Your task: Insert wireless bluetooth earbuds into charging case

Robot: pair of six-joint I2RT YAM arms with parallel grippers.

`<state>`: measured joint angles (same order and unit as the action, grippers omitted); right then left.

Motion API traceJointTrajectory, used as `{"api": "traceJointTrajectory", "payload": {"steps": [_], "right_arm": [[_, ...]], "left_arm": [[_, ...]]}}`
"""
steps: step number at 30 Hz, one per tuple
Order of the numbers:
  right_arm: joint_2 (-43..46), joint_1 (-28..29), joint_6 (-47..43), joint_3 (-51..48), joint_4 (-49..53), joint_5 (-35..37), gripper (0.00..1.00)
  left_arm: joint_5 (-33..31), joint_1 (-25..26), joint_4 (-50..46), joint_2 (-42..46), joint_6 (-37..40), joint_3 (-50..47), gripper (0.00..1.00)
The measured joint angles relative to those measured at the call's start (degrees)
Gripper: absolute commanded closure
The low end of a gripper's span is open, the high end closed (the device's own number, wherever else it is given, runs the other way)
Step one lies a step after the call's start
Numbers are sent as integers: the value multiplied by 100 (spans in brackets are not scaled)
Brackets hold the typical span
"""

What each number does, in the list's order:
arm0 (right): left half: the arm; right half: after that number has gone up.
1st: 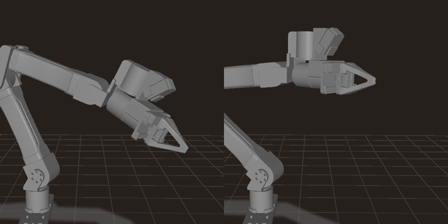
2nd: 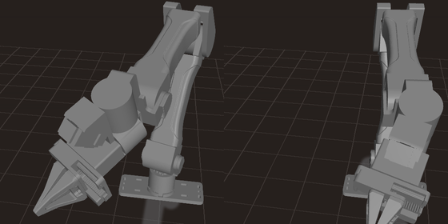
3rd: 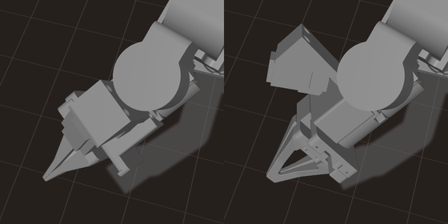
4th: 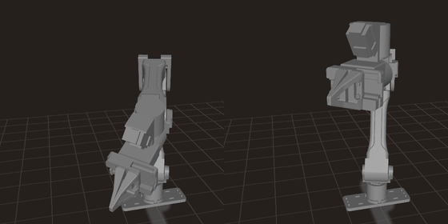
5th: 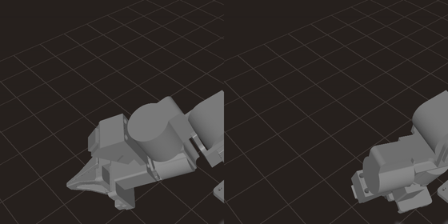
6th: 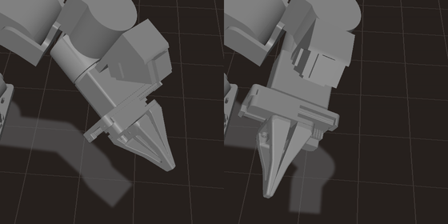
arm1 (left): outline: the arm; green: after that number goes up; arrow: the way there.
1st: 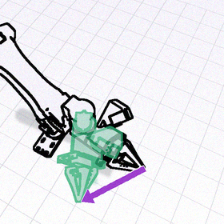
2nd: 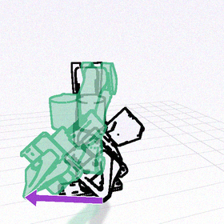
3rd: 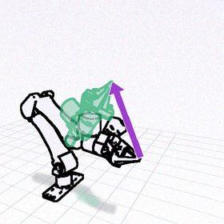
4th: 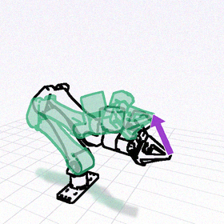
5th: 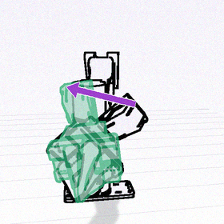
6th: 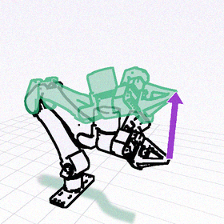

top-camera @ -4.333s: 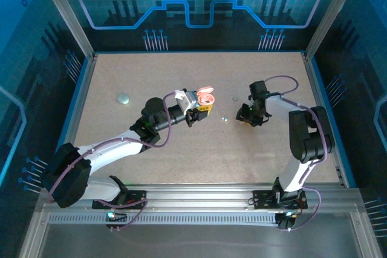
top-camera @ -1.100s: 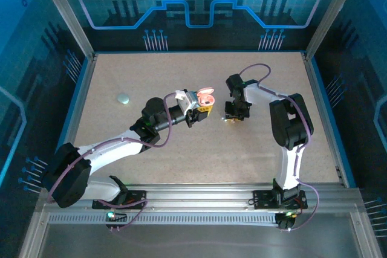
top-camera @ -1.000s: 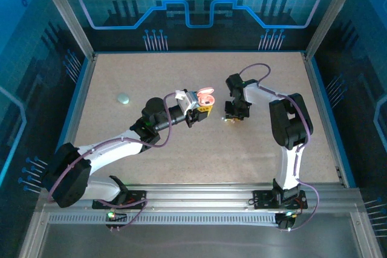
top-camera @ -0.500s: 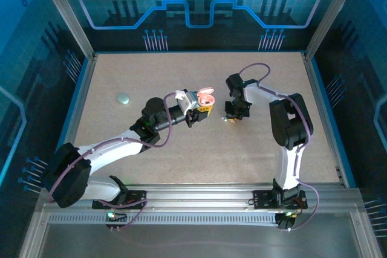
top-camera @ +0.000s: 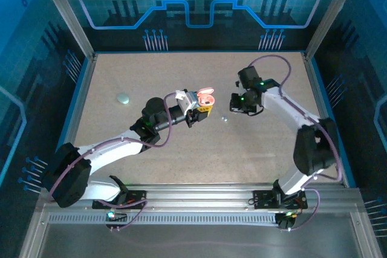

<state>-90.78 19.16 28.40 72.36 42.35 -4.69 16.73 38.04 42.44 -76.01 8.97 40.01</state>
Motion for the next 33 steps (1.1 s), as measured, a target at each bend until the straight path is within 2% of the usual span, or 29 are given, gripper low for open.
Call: {"api": "traceJointTrajectory", "payload": {"steps": [6,15,24,33], "right_arm": [[1029,-22,-37,70,-7,-743,84],[1707,-59,-72,448,-9,-1893,83],[1867,55,-258,516,-337,-2966,83],[1652,326,-376,575,-463,-3394,83]], "left_arm": [[2,0,0,0,0,0,68],[61,0,2,-20,15,0,68],[267,0,24,-138,13,0,68],[514,0,72,-175,-4,0,68]]}}
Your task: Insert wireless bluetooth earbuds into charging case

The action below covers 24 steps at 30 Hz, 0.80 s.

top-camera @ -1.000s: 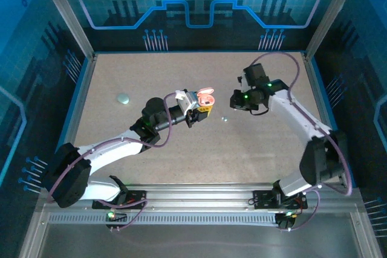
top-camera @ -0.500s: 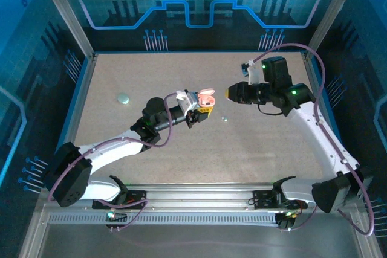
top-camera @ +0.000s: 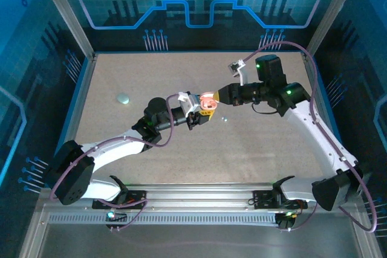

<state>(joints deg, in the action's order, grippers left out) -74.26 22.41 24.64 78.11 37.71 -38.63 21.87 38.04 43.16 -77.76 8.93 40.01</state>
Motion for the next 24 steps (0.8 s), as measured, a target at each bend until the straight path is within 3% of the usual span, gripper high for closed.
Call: {"api": "traceJointTrajectory", "payload": {"steps": [24], "right_arm": [[-92,57,-372,2,170,-55,83]], "left_arm": [[28,0,260,-20,-146,0,68]]}}
